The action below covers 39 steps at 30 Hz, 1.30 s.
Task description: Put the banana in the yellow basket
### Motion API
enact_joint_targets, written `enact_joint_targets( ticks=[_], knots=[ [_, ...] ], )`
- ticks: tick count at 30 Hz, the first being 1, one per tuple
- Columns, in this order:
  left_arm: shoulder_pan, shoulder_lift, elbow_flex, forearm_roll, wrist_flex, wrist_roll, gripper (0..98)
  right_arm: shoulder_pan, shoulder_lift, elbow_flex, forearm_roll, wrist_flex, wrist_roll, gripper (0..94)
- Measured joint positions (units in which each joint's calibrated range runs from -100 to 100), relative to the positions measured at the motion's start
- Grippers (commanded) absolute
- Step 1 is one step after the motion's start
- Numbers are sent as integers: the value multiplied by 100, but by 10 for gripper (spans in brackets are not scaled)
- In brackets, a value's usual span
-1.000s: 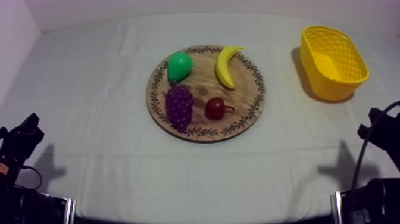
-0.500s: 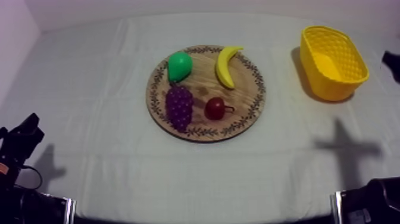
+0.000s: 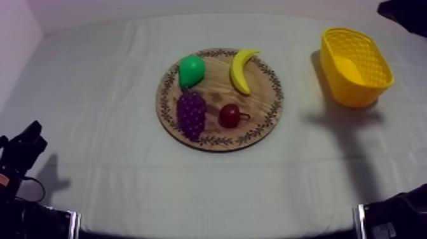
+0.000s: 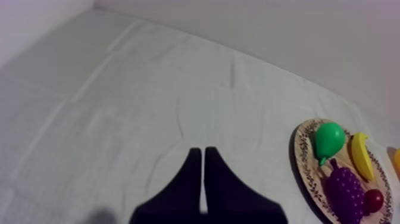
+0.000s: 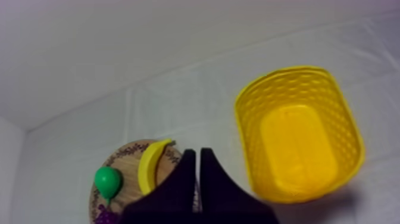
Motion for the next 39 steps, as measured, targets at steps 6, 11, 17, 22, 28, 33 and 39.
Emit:
enact_joint_targets(
  ticks=[6,11,17,22,28,33,39],
  knots=[
    [0,0,0,0,0,0,1,-365,724,-397,-201,241,-119,10],
    [0,0,0,0,0,0,1,-639,1182,-625,-362,314,-176,12],
    [0,0,0,0,7,0,1,-961,1795,-996,-460,415,-220,25],
    [0,0,0,0,0,0,1,-1209,2328,-1343,-398,547,-338,31],
    [0,0,0,0,0,0,1,-1399,2867,-1608,-345,519,-395,35],
    [0,0,0,0,0,0,1,-1500,3173,-1721,-293,581,-417,45],
    [0,0,0,0,0,0,1,-1628,3279,-1788,-216,808,-307,629]
  ],
)
